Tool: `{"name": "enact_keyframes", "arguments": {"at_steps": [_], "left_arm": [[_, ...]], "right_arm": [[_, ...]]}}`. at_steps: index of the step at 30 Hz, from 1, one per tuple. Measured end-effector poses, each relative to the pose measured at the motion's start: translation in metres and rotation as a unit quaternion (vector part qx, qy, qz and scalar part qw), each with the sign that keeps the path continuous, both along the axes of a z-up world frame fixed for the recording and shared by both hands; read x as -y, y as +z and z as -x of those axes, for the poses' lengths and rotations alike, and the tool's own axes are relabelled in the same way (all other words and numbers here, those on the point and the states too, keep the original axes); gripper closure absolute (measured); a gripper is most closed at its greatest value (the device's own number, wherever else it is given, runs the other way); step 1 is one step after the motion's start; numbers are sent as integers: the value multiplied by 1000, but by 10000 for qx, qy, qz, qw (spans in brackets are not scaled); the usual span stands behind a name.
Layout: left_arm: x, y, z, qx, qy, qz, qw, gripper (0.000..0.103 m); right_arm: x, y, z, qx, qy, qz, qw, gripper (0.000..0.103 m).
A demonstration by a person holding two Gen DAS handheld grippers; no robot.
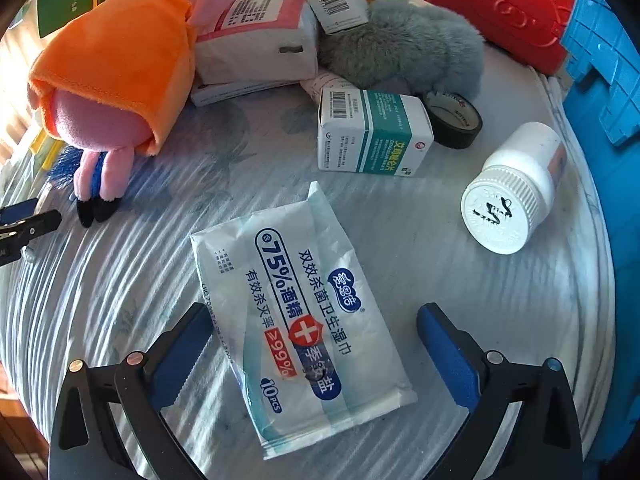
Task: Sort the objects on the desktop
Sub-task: 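Close left tool on ointment box while right tool closes on wipes packet, then carry both held items into the blue crate and open both tools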
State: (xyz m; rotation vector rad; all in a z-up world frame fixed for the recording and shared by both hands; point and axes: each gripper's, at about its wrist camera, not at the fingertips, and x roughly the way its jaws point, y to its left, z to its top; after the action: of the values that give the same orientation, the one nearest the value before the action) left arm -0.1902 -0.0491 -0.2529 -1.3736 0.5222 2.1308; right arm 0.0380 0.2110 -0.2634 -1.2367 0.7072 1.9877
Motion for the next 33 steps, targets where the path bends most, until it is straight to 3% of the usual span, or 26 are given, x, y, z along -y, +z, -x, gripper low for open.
{"name": "enact_keyframes", "arguments": {"at_steps": [2, 6, 7, 8, 11, 14, 21, 22, 23, 24, 33], "left_arm": [[-1, 2, -3, 15, -26, -2, 10000, 48], [-1, 5, -13, 1, -181, -35, 9998, 62], [0, 5, -16, 16, -180, -47, 9998, 70], [0, 4, -19, 61, -175, -47, 9998, 77], [5, 2, -30, 184, -241, -69, 9995, 77], [8, 10, -48, 71, -286, -48, 9996, 77], [21, 76, -99, -557, -531, -520, 9957, 77], [20, 84, -72, -605, -584, -606, 9946, 77], [19, 95, -71, -662, -657, -699, 9932, 77], [11, 110, -66, -737, -775, -833, 9908, 77], [-6, 200, -118, -1397, -1872, -1762, 9562, 77]], "right_arm": [[4, 13, 5, 105, -19, 149, 9998, 7], [9, 21, 6, -73, -44, 41, 10000, 11], [10, 19, 7, -3, -16, 96, 10000, 17], [11, 18, 7, 28, -36, 49, 10000, 31], [19, 28, 4, -13, -20, -27, 10000, 44], [26, 37, -7, -255, -108, 41, 9996, 46], [53, 84, -36, -811, -136, -175, 9965, 46], [59, 85, -35, -868, -136, -237, 9958, 46], [65, 97, -36, -950, -150, -320, 9949, 46], [80, 90, 7, -1018, -173, -387, 9939, 46], [93, 207, -12, -1618, -711, -1553, 9719, 46]]}}
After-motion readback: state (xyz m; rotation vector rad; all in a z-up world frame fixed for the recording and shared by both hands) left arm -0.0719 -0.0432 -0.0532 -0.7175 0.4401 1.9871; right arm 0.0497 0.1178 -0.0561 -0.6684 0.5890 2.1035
